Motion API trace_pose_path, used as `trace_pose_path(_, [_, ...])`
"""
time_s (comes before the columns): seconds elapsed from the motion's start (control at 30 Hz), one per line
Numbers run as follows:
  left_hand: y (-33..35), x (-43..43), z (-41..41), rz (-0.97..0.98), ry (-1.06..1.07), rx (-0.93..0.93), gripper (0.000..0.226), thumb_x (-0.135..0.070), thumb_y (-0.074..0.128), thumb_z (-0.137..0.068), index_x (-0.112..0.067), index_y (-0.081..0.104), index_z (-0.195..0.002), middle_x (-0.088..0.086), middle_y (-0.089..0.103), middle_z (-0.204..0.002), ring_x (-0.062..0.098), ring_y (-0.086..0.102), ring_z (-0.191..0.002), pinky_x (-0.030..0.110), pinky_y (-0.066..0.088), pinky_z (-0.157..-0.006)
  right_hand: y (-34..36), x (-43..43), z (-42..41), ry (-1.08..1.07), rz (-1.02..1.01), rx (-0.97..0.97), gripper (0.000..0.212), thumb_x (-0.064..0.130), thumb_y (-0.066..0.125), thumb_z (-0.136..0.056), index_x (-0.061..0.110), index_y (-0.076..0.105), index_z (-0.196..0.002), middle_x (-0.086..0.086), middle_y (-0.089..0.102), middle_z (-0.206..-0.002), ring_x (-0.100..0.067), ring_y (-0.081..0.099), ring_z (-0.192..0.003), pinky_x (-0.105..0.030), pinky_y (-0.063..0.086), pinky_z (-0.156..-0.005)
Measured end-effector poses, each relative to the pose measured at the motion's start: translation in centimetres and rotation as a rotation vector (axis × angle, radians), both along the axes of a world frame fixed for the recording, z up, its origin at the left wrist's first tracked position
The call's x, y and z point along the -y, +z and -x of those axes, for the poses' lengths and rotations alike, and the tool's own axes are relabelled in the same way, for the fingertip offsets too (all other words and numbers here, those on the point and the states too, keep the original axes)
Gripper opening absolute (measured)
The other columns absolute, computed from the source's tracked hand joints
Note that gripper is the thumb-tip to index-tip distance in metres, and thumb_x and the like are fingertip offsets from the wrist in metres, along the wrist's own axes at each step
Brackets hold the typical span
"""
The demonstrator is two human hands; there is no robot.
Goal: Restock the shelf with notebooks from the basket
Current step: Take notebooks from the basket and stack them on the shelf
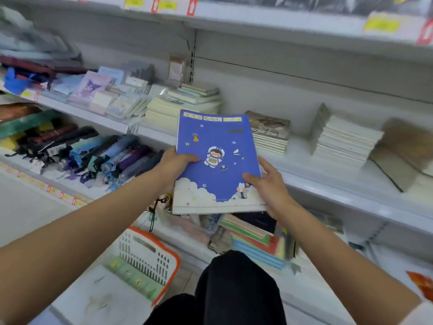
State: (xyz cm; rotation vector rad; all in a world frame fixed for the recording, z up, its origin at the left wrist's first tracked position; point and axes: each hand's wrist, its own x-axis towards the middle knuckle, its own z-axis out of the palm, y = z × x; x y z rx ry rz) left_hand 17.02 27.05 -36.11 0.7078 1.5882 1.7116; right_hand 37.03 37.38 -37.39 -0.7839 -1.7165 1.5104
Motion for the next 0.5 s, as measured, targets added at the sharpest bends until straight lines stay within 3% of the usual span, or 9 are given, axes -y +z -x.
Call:
trace_pose_path(0.13, [1.5, -4.8, -0.7, 0.117, -0.157, -0.101, 0.027, -0.008, 0.060, -0.090, -0.007, 0.059, -0.116, 0.011, 0.070, -0.102, 0.025, 0.067, -0.081, 0.039, 0.055, -0.076, 2.6, -4.0, -1.5, -0.163, -0.030, -0.022, 0.045, -0.005, 0.063, -0.083, 0.022, 0.062, -0.119, -0.004, 0.072, -0.111, -0.025, 0.070, -0.097, -0.040, 0.055, -0.090])
trace_pose_path(0.23, [2.0, -7.6, -0.5, 0.129, -0.228, -0.154, 0.039, -0.001, 0.060, -0.088, -0.011, 0.053, -0.125, 0.012, 0.067, -0.112, 0.022, 0.066, -0.084, 0.036, 0.055, -0.072, 4.0, -7.2, -1.6, -0.268, -0.027, -0.048, 0.033, -0.006, 0.062, -0.084, 0.019, 0.063, -0.106, -0.009, 0.071, -0.110, -0.025, 0.068, -0.090, -0.038, 0.055, -0.087])
trace_pose_path(0.37, [2.4, -11.1, -0.1, 0.071, -0.164, -0.290, 0.038, 0.006, 0.064, -0.081, -0.011, 0.059, -0.114, 0.009, 0.066, -0.106, 0.020, 0.062, -0.084, 0.022, 0.049, -0.066, 4.9, -11.9, 0.1, -0.412, -0.049, -0.019, 0.029, -0.004, 0.063, -0.080, 0.022, 0.065, -0.092, -0.005, 0.071, -0.099, -0.024, 0.068, -0.086, -0.038, 0.056, -0.086])
trace_pose_path(0.43, [2.1, -12.2, -0.5, 0.075, -0.141, -0.415, 0.029, 0.004, 0.071, -0.073, -0.013, 0.065, -0.096, 0.008, 0.065, -0.106, 0.020, 0.063, -0.089, 0.023, 0.053, -0.077, 4.6, -14.1, 1.0, -0.524, -0.096, 0.085, 0.026, 0.001, 0.067, -0.076, 0.016, 0.069, -0.098, -0.007, 0.072, -0.099, -0.028, 0.069, -0.091, -0.041, 0.055, -0.087])
trace_pose_path(0.5, [1.3, -13.3, -0.2, 0.092, -0.124, -0.487, 0.034, -0.015, 0.083, -0.059, -0.018, 0.069, -0.090, 0.006, 0.068, -0.110, 0.021, 0.065, -0.100, 0.035, 0.052, -0.094, 4.1, -15.7, 1.1, -0.582, -0.103, 0.211, 0.020, 0.009, 0.072, -0.077, 0.010, 0.071, -0.097, -0.009, 0.072, -0.097, -0.026, 0.067, -0.086, -0.033, 0.053, -0.078])
